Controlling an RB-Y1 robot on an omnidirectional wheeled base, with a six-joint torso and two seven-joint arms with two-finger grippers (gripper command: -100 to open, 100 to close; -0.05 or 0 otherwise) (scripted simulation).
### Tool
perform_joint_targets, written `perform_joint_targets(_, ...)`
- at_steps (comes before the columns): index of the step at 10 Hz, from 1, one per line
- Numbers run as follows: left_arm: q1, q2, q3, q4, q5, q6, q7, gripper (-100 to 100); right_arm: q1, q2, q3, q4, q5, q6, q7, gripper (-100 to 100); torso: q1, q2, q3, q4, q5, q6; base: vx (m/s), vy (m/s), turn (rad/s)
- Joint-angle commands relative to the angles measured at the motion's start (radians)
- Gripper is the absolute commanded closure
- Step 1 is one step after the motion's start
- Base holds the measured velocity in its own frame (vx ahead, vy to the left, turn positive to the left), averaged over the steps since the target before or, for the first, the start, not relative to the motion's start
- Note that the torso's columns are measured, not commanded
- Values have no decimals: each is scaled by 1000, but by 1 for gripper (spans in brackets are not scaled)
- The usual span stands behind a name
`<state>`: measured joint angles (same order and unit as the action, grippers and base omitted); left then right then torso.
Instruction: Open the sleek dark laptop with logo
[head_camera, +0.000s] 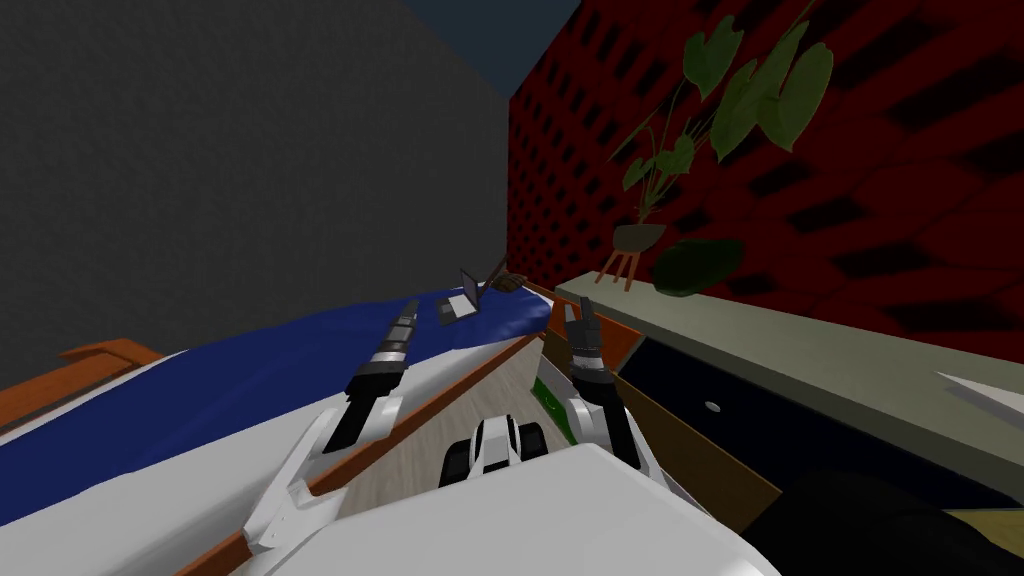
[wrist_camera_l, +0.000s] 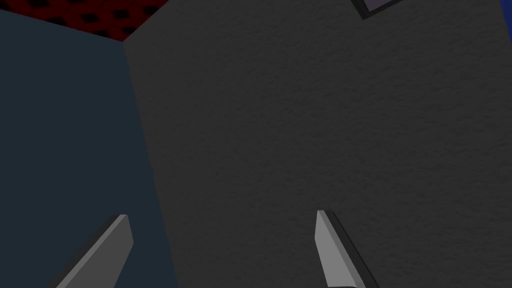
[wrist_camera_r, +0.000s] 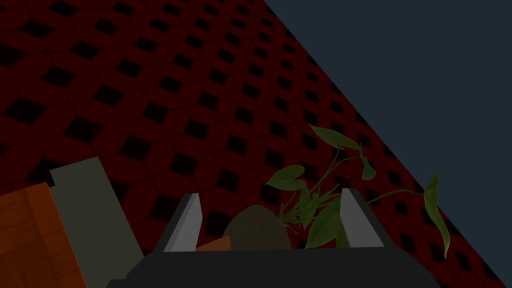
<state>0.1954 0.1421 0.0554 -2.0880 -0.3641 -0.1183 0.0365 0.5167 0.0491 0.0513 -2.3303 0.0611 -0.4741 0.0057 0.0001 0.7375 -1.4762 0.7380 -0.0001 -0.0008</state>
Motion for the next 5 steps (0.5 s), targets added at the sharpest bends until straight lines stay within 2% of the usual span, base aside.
perform_joint_targets(1,-76,15,26,70,-77,73,58,-100,0,0,0,0,0,0,0,0,0,0,0,0,0,1,-61,60,-363)
perform_joint_targets(2,-77,15,26,70,-96,81,58,-100,0,0,0,0,0,0,0,0,0,1,0,0,0,1,-57,43,-153)
perform_joint_targets(3,-113,19,37,106,-132,118,84,-100,0,0,0,0,0,0,0,0,-1,1,0,0,0,0,-47,40,-214)
perform_joint_targets(4,-113,19,37,106,-142,118,84,-100,0,0,0,0,0,0,0,0,-1,0,0,0,0,1,-29,29,-128)
perform_joint_targets(5,-150,22,49,145,-181,156,111,-100,0,0,0,0,0,0,0,0,-1,-1,-1,0,0,0,-26,21,-255)
